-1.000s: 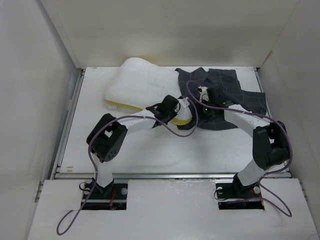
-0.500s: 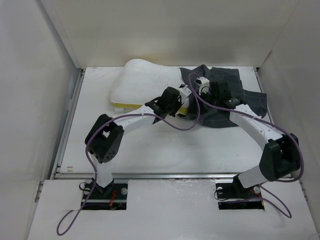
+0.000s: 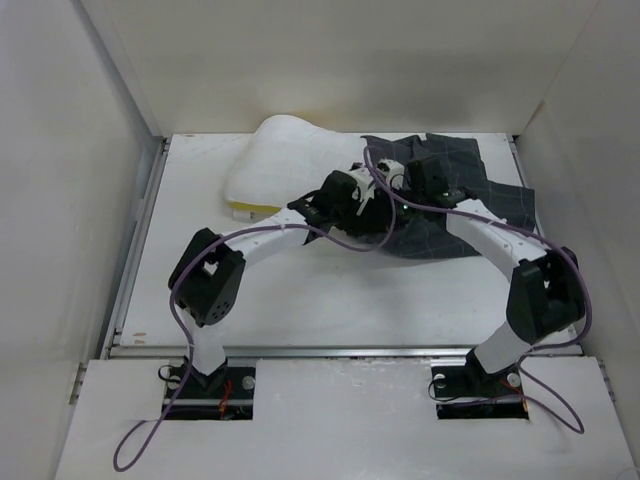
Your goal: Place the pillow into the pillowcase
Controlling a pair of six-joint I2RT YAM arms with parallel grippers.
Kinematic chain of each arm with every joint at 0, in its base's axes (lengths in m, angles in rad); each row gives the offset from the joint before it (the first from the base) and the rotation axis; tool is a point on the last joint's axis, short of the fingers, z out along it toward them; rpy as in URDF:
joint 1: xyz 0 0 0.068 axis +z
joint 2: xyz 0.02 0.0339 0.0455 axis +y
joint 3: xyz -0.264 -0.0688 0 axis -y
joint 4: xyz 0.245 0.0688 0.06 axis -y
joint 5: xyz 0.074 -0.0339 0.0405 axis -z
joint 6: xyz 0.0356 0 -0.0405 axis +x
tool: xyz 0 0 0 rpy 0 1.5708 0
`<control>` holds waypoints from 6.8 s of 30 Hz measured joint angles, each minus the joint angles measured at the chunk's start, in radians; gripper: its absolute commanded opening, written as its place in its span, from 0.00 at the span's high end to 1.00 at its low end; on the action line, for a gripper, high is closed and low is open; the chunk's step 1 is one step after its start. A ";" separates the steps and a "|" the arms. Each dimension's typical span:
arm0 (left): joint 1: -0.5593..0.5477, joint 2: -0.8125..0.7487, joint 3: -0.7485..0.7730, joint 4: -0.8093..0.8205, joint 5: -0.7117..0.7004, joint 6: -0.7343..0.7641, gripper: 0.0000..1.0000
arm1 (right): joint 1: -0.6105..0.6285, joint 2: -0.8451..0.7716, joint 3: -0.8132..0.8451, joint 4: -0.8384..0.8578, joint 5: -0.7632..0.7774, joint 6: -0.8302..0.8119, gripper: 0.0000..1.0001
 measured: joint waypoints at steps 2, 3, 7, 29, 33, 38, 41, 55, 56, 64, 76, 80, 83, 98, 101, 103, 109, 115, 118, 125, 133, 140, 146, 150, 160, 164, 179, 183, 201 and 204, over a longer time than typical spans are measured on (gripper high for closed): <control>0.006 -0.048 -0.064 -0.003 -0.040 0.005 0.00 | -0.001 0.000 -0.021 -0.057 0.019 0.002 0.57; 0.009 -0.080 -0.098 -0.008 -0.051 0.005 0.00 | 0.000 -0.001 -0.038 -0.058 0.026 0.003 0.53; 0.006 -0.204 -0.196 -0.026 -0.091 -0.009 0.00 | 0.007 -0.024 -0.067 -0.053 0.038 0.002 0.41; 0.372 0.114 0.225 -0.135 -0.088 -0.171 0.00 | 0.001 0.108 0.293 -0.145 0.587 0.083 0.36; 0.366 0.208 0.266 -0.142 -0.061 -0.160 0.05 | 0.001 0.257 0.374 -0.161 0.666 0.092 0.36; 0.369 0.233 0.266 -0.125 -0.027 -0.146 1.00 | 0.006 0.383 0.436 -0.196 0.724 0.097 0.56; 0.373 0.233 0.260 -0.106 0.023 -0.135 1.00 | 0.010 0.416 0.469 -0.210 0.719 0.089 0.77; 0.359 -0.076 -0.014 -0.021 0.361 -0.105 1.00 | 0.089 0.491 0.749 -0.233 0.455 -0.015 1.00; 0.348 -0.111 -0.024 -0.017 0.379 -0.105 1.00 | 0.095 0.491 0.758 -0.235 0.440 -0.021 1.00; 0.291 -0.356 -0.135 0.021 0.393 -0.117 1.00 | 0.110 0.437 0.715 -0.260 0.578 -0.024 0.74; 0.305 -0.431 -0.329 -0.024 0.177 -0.219 0.00 | -0.013 0.296 0.558 -0.301 0.776 -0.094 0.34; 0.390 -0.438 -0.330 -0.042 0.054 -0.277 0.00 | -0.001 0.346 0.562 -0.303 0.759 -0.133 0.33; 0.493 -0.437 -0.348 -0.044 0.011 -0.310 0.00 | 0.008 0.411 0.587 -0.311 0.743 -0.163 0.30; 0.634 -0.102 -0.285 0.056 0.125 -0.326 0.78 | 0.061 0.570 0.694 -0.314 0.838 -0.189 1.00; 0.630 -0.091 -0.272 0.101 0.219 -0.305 1.00 | 0.060 0.571 0.698 -0.316 0.874 -0.179 1.00; 0.629 -0.093 -0.272 0.122 0.256 -0.294 1.00 | 0.060 0.571 0.709 -0.323 0.881 -0.179 1.00; 0.602 -0.217 -0.303 0.126 0.301 -0.255 1.00 | 0.067 0.571 0.819 -0.353 0.765 -0.180 1.00; 0.516 -0.562 -0.344 0.167 0.315 -0.237 1.00 | 0.137 0.580 1.024 -0.414 0.558 -0.199 1.00; 0.489 -0.709 -0.350 0.219 0.306 -0.237 1.00 | 0.194 0.605 1.138 -0.428 0.452 -0.213 1.00; 0.472 -0.875 -0.475 0.377 0.115 -0.306 1.00 | 0.245 0.612 1.181 -0.392 0.210 -0.208 1.00; 0.467 -0.829 -0.691 0.322 -0.244 -0.468 0.41 | 0.243 0.624 1.028 -0.389 0.184 -0.187 0.76; 0.462 -0.816 -0.774 0.167 -0.306 -0.566 0.00 | 0.251 0.674 0.933 -0.401 0.139 -0.182 0.27; 0.408 -0.875 -0.770 0.142 -0.214 -0.443 0.00 | 0.237 0.496 0.723 -0.367 0.131 -0.182 0.00; 0.328 -0.879 -0.711 0.070 -0.253 -0.375 0.00 | 0.122 0.243 0.526 -0.290 0.095 -0.138 0.00; 0.290 -0.793 -0.435 -0.133 -0.597 -0.356 0.00 | -0.163 -0.125 0.170 -0.226 0.233 -0.058 0.00; 0.282 -0.794 -0.423 -0.120 -0.452 -0.283 0.00 | -0.203 -0.208 0.067 -0.238 0.304 -0.025 0.00; -0.264 -0.380 -0.465 -0.018 0.053 0.055 0.00 | -0.295 -0.369 -0.064 -0.296 0.446 0.017 0.00; -0.269 -0.326 -0.459 0.019 -0.041 0.059 0.05 | -0.296 -0.404 -0.127 -0.304 0.406 0.018 0.00; -0.198 -0.055 -0.242 0.159 -0.324 0.032 1.00 | -0.296 -0.454 -0.255 -0.293 0.340 0.022 0.04; -0.196 -0.055 -0.240 0.158 -0.316 0.037 1.00 | -0.296 -0.385 -0.262 -0.232 0.348 0.040 0.13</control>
